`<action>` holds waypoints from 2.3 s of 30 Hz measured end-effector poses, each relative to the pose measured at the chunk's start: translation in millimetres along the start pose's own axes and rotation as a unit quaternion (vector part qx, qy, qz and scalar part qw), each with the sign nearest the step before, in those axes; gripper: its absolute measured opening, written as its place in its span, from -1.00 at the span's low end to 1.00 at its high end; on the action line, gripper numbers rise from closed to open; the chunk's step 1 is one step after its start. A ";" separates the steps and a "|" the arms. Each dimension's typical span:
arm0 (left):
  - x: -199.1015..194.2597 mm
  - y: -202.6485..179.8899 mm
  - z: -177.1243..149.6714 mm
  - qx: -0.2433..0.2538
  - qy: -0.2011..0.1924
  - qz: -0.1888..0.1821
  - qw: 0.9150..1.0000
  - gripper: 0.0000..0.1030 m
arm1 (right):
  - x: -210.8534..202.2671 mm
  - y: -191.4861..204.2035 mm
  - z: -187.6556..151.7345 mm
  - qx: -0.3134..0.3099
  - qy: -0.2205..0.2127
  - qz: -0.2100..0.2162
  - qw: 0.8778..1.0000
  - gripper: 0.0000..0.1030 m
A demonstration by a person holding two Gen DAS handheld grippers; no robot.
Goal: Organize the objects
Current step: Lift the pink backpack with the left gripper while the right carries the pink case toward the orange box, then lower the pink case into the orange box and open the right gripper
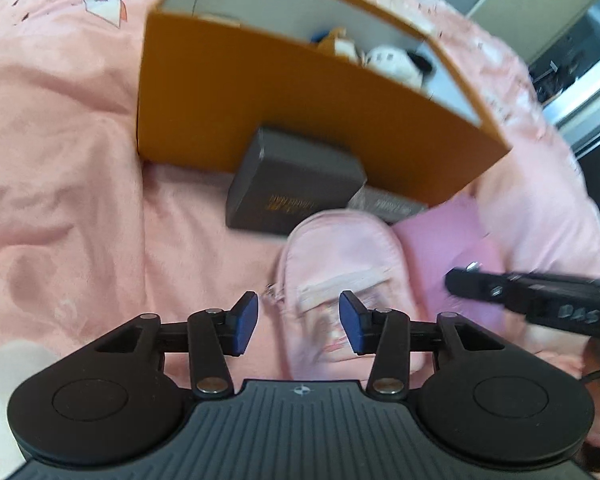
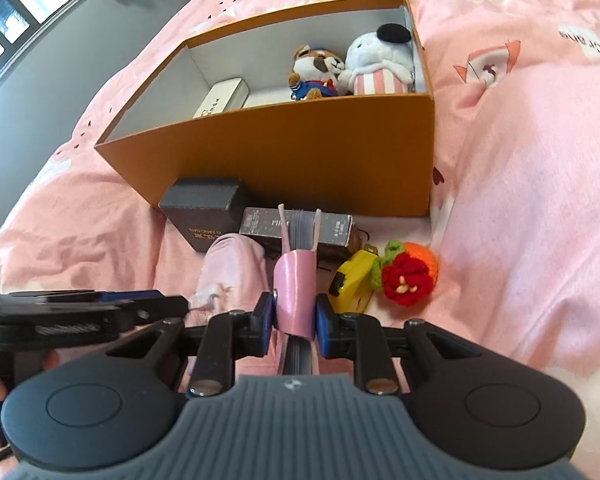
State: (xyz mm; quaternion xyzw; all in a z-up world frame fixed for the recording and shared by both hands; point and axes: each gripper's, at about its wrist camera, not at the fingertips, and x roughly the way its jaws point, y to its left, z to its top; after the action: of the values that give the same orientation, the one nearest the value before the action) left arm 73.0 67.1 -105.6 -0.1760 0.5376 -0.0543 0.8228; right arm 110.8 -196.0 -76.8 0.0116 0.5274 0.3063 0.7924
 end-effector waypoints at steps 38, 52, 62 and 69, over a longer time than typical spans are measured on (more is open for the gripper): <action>-96.6 -21.9 33.5 0.014 -0.179 -0.070 0.981 -0.63 | -70.4 38.4 58.2 -0.044 -0.117 0.048 0.991 -0.55; -94.1 -20.8 131.4 0.055 -0.203 0.013 0.978 -0.62 | -39.8 52.2 149.7 -0.017 -0.163 0.075 0.984 -0.55; -41.2 -2.6 176.8 0.079 -0.144 0.073 0.984 -0.61 | 69.3 13.1 185.7 0.118 -0.064 0.088 0.987 -0.55; -17.2 7.8 193.7 0.102 -0.118 0.104 0.982 -0.61 | 126.3 13.0 202.3 0.136 -0.014 0.087 0.987 -0.55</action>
State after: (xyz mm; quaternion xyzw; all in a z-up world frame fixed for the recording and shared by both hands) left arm 240.2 124.0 -23.7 -0.0396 0.4436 -0.0013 0.8954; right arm 307.5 -60.9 -87.4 0.1700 0.5500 0.2994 0.7609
